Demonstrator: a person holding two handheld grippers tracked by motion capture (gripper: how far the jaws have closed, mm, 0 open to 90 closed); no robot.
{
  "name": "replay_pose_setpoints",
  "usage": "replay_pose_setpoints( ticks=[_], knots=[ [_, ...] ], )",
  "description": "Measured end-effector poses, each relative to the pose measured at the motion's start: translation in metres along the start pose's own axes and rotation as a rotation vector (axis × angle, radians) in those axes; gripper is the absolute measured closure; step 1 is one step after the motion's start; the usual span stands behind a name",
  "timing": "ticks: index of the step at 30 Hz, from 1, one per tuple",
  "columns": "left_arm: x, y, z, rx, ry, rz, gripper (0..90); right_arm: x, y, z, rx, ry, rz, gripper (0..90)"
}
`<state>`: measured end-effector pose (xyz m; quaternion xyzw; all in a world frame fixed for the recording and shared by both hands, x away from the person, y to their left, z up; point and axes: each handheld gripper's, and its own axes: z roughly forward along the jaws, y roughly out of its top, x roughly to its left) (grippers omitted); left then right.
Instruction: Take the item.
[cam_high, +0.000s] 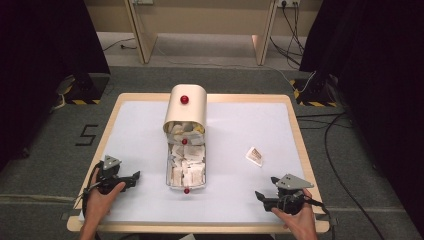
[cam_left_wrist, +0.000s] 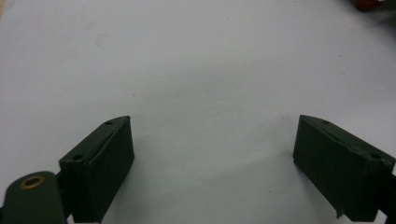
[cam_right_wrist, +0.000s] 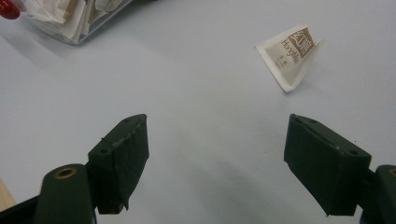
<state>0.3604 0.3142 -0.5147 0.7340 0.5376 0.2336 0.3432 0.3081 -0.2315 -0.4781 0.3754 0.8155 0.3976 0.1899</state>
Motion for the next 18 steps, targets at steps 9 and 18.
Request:
replay_pose_setpoints(
  ticks=[9,18],
  knots=[
    [0.000,0.000,0.000,0.000,0.000,0.000,11.6,-0.004,-0.006,0.000,0.002,0.029,0.048,22.7],
    [0.000,0.000,0.000,0.000,0.000,0.000,11.6,-0.007,-0.012,0.004,0.026,0.028,0.054,22.9]
  ],
)
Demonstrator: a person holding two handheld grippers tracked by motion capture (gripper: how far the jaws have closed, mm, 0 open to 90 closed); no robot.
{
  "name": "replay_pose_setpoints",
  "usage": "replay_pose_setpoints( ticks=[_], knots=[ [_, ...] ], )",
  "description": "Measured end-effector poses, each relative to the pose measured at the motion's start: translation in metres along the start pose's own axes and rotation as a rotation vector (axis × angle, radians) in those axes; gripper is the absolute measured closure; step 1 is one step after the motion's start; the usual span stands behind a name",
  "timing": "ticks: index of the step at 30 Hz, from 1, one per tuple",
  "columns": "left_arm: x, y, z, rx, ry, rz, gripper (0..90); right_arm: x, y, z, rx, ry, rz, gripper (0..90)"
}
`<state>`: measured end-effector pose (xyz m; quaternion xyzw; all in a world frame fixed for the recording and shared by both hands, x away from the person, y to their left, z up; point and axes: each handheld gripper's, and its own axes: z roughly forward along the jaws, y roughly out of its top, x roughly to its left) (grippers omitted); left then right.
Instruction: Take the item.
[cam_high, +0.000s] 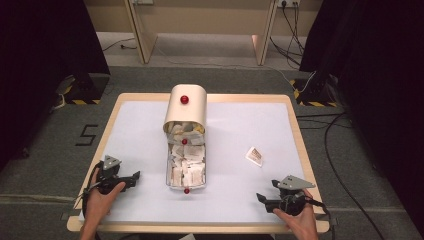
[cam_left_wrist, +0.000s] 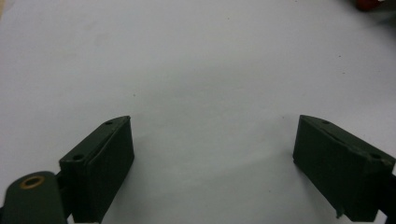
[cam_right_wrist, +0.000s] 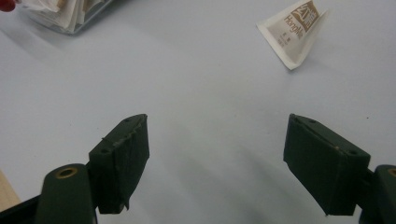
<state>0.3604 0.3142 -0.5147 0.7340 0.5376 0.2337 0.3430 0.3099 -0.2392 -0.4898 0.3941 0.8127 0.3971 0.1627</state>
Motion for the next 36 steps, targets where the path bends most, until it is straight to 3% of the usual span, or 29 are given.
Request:
replay_pose_setpoints(
  ticks=[7,10,13,36],
  knots=[
    [0.000,0.000,0.000,0.000,0.000,0.000,11.6,-0.003,-0.007,0.008,0.061,0.013,0.003,20.6],
    [0.000,0.000,0.000,0.000,0.000,0.000,11.6,-0.001,-0.008,0.010,0.064,0.014,-0.025,16.0],
    [0.000,0.000,0.000,0.000,0.001,0.001,11.6,0.002,-0.012,0.012,0.060,0.013,-0.084,13.3],
    [0.000,0.000,0.000,0.000,0.002,0.001,11.6,0.001,-0.012,0.012,0.056,0.016,-0.089,12.4]
  ],
)
